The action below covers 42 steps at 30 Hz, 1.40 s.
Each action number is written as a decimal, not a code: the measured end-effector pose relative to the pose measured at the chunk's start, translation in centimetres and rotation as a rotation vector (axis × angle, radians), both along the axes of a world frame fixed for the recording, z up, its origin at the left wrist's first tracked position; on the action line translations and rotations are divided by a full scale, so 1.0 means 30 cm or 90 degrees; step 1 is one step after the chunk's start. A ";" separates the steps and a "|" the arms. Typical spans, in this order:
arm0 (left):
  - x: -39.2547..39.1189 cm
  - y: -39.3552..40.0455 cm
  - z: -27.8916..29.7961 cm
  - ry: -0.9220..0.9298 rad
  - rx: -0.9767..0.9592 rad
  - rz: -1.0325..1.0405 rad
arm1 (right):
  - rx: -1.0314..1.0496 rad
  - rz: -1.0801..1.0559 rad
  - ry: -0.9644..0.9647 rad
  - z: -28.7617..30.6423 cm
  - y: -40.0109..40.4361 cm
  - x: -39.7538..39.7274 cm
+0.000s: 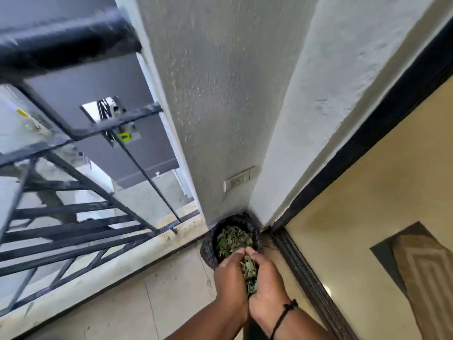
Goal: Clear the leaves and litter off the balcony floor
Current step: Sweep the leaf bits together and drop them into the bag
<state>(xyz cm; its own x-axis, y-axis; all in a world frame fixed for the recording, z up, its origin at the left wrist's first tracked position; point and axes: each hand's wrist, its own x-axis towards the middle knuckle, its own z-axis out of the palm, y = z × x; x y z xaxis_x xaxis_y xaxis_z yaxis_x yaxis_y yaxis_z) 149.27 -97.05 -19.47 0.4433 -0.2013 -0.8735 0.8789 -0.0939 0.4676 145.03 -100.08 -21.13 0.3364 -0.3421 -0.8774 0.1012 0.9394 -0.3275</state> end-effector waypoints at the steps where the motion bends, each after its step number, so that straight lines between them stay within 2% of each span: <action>1: 0.019 -0.027 -0.044 -0.009 0.007 -0.016 | 0.014 -0.003 0.009 -0.043 -0.032 0.019; 5: 0.097 -0.145 -0.315 -0.051 0.059 -0.057 | 0.117 -0.057 0.045 -0.342 -0.148 0.092; 8: 0.161 -0.246 -0.540 -0.100 0.080 -0.153 | 0.117 -0.074 0.081 -0.574 -0.257 0.165; 10: 0.229 -0.314 -0.656 -0.050 0.049 -0.137 | 0.109 -0.045 0.076 -0.667 -0.345 0.225; 11: 0.229 -0.336 -0.785 0.012 0.034 -0.133 | 0.115 -0.022 0.086 -0.797 -0.386 0.228; 13: 0.284 -0.332 -0.878 0.069 -0.019 -0.166 | 0.092 0.077 0.116 -0.889 -0.471 0.243; 14: 0.295 -0.316 -0.935 0.088 -0.012 -0.181 | 0.087 0.114 0.173 -0.950 -0.498 0.233; 16: 0.296 -0.268 -0.996 0.049 0.077 -0.273 | 0.070 0.182 0.282 -1.061 -0.534 0.190; 19: 0.291 -0.193 -0.970 -0.007 0.158 -0.375 | 0.022 0.295 0.321 -1.100 -0.548 0.123; 25: 0.240 -0.002 -0.813 -0.174 0.273 -0.662 | -0.123 0.496 0.308 -0.913 -0.482 0.054; 29: 0.149 0.102 -0.596 -0.270 0.287 -0.812 | -0.292 0.739 0.280 -0.691 -0.435 0.022; 35: -0.044 0.365 -0.278 -0.340 0.388 -0.847 | -0.535 1.183 0.094 -0.292 -0.348 0.021; 37: -0.095 0.466 -0.191 -0.339 0.430 -0.836 | -0.602 1.277 0.027 -0.179 -0.333 0.029; 42: -0.251 0.709 -0.021 -0.350 0.583 -0.767 | -0.882 1.496 -0.083 0.081 -0.270 0.037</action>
